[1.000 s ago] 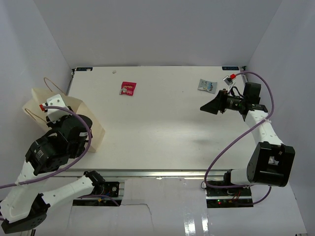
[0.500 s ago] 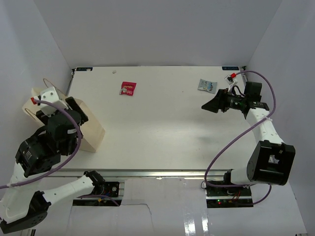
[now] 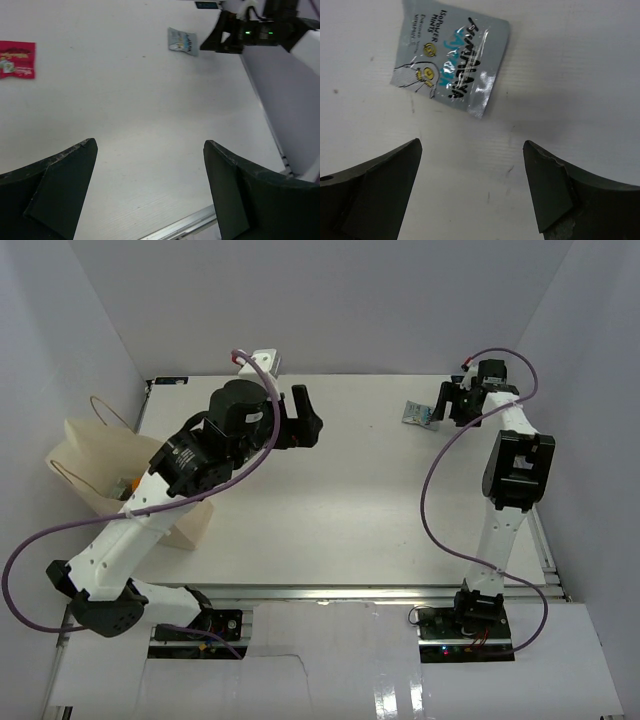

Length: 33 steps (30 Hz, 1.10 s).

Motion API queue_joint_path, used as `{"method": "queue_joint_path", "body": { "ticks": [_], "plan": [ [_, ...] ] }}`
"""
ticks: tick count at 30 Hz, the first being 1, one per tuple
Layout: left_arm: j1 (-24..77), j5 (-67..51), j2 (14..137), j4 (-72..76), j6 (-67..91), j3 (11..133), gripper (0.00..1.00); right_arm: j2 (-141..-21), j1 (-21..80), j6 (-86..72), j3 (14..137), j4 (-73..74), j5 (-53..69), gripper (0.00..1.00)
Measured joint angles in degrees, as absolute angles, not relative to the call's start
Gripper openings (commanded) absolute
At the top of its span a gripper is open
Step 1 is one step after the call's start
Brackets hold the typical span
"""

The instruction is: Place the snacks into the paper bag

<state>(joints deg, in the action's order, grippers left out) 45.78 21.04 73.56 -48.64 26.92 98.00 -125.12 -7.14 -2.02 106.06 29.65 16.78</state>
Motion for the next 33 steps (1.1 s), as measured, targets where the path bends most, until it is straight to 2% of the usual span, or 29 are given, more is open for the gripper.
{"method": "queue_joint_path", "body": {
  "ticks": [8,26,31,33],
  "plan": [
    [44.77,9.04,75.13,-40.53,30.17,97.97,0.98,-133.78,-3.57,2.13,112.20,29.56,10.66,0.88],
    [42.63,5.45,75.05,-38.33,33.56,95.94,0.98,-141.14,2.74,0.99,120.31,24.05,-1.80,0.90],
    [42.13,4.95,75.79,-38.46,33.74,95.94,0.98,-141.47,3.70,-0.03,120.60,23.38,-2.37,0.85],
    [41.98,4.80,76.23,-38.57,33.78,95.94,0.98,-141.91,3.79,-0.56,120.60,23.31,-2.13,0.75]
  ]
}}
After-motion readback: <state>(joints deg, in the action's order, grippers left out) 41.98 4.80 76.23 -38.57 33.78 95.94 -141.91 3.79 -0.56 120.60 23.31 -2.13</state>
